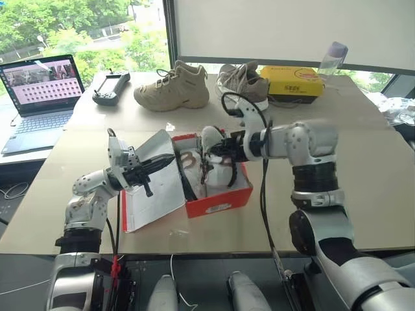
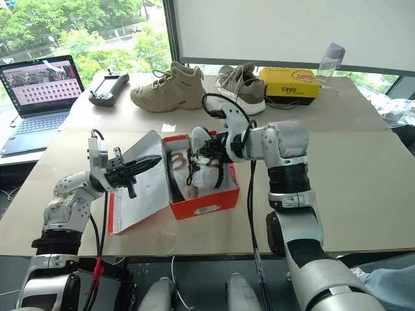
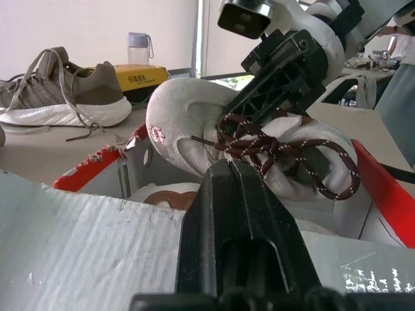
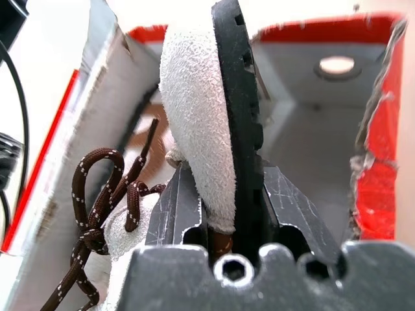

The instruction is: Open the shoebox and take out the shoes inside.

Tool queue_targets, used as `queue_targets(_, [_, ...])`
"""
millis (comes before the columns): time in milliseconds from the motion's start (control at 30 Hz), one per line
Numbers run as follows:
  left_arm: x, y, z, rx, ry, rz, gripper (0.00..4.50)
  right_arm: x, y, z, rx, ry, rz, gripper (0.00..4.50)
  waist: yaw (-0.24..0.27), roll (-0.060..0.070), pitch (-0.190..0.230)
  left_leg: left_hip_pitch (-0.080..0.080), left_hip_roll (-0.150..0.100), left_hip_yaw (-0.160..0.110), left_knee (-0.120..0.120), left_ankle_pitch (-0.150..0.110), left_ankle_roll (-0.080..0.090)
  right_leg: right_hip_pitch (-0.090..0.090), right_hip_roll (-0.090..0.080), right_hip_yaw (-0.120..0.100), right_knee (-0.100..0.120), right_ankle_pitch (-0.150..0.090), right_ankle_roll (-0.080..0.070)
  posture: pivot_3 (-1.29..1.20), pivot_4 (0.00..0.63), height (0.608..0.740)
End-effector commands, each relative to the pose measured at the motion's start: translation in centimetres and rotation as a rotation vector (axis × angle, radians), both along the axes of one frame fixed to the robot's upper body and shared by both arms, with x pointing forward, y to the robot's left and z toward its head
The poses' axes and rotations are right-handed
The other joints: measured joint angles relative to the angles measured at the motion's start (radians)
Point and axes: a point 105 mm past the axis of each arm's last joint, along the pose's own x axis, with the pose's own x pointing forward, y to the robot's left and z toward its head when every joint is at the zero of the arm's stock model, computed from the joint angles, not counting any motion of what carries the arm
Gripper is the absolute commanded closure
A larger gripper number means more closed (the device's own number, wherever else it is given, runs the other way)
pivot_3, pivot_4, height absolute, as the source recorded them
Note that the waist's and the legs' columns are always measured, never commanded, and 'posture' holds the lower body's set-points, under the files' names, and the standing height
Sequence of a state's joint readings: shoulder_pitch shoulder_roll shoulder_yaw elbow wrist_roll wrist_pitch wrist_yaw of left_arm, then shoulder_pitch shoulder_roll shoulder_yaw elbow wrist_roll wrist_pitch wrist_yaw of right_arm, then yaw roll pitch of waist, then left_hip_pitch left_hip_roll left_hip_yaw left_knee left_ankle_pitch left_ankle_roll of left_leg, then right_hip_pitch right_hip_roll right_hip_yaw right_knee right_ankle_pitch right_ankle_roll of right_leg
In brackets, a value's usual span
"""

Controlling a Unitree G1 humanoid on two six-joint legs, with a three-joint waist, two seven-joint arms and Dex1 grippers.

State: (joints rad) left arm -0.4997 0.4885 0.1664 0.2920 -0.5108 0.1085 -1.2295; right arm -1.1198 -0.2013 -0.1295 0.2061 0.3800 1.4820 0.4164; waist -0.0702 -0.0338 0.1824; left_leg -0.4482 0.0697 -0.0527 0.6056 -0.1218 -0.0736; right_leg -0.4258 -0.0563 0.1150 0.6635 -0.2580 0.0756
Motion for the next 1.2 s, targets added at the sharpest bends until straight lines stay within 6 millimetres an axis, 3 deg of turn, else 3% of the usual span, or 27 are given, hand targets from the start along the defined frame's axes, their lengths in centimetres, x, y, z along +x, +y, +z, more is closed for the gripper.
queue_targets(33, [0.0,-0.2,0.7,0.008,-0.036,-0.005,4.5,-0.3,-0.4,3.4,0.074,-0.077,-0.007,4.02,0.0,0.0,0.0,0.0,0.0,0.0,0.0,0.0,0.0,0.0,0.0,0.0,0.0,0.0,0.0,0.0,0.15,0.712])
queue_targets(167, [0.1,-0.2,0.8,0.007,-0.037,-0.006,4.5,0.0,-2.2,5.1,0.15,-0.081,-0.064,4.02,0.0,0.0,0.0,0.0,0.0,0.0,0.0,0.0,0.0,0.0,0.0,0.0,0.0,0.0,0.0,0.0,0.15,0.712])
queue_targets(367, [0.1,0.0,1.0,0.008,-0.039,-0.002,4.5,1.0,-7.7,8.0,0.292,-0.111,-0.187,4.02,0.007,0.001,0.0,-0.002,0.0,0.0,0.0,0.0,0.0,-0.001,-0.001,-0.001,-0.001,0.0,0.0,0.0,0.15,0.712])
queue_targets(467, [0.1,0.1,1.0,0.011,-0.04,0.002,4.5,1.5,-10.0,8.4,0.337,-0.121,-0.228,4.02,0.003,0.001,0.0,-0.003,0.0,0.0,0.0,0.0,0.0,-0.001,-0.001,0.0,-0.003,0.0,0.0,0.0,0.15,0.712])
queue_targets(567, [0.1,0.3,1.1,0.013,-0.038,0.011,4.5,3.5,-15.0,5.6,0.34,-0.087,-0.413,4.02,0.001,0.001,0.001,-0.003,0.0,0.0,-0.001,0.0,0.0,-0.001,-0.001,0.0,-0.003,0.0,0.0,0.0,0.15,0.712])
queue_targets(633, [0.1,0.4,1.0,0.012,-0.035,0.015,4.5,4.4,-16.7,3.8,0.302,-0.067,-0.488,4.02,0.001,0.001,0.001,-0.003,-0.001,0.0,-0.001,0.0,0.0,-0.001,-0.001,0.0,-0.004,0.0,0.0,0.0,0.15,0.712])
queue_targets(833, [0.2,0.5,1.0,0.016,-0.031,0.024,4.5,5.6,-17.7,-2.4,0.205,0.008,-0.546,4.02,-0.017,0.002,0.002,-0.002,-0.001,0.002,-0.002,0.0,0.0,-0.001,-0.001,0.002,-0.005,0.0,0.0,0.0,0.15,0.712])
queue_targets(1000, [0.2,0.6,0.8,0.02,-0.025,0.029,4.5,5.7,-18.5,-5.8,0.106,0.038,-0.575,4.02,-0.024,0.005,0.004,-0.003,-0.001,0.002,-0.002,0.0,0.0,-0.001,-0.001,0.002,-0.005,0.0,0.001,0.0,0.15,0.712])
queue_targets(1067, [0.2,0.7,0.9,0.02,-0.026,0.033,4.5,5.5,-19.8,-7.1,0.001,0.028,-0.613,3.03,-0.025,0.005,0.004,-0.001,-0.001,0.001,-0.002,0.0,0.0,0.001,-0.001,0.001,-0.005,0.0,0.001,0.0,0.15,0.712])
queue_targets(1200, [0.0,0.8,0.9,0.022,-0.025,0.035,4.5,4.7,-22.5,-8.9,-0.265,-0.005,-0.612,1.76,-0.023,0.004,0.004,0.003,-0.001,0.001,0.001,0.0,0.0,0.006,-0.001,0.001,-0.005,0.001,0.002,0.0,0.15,0.712])
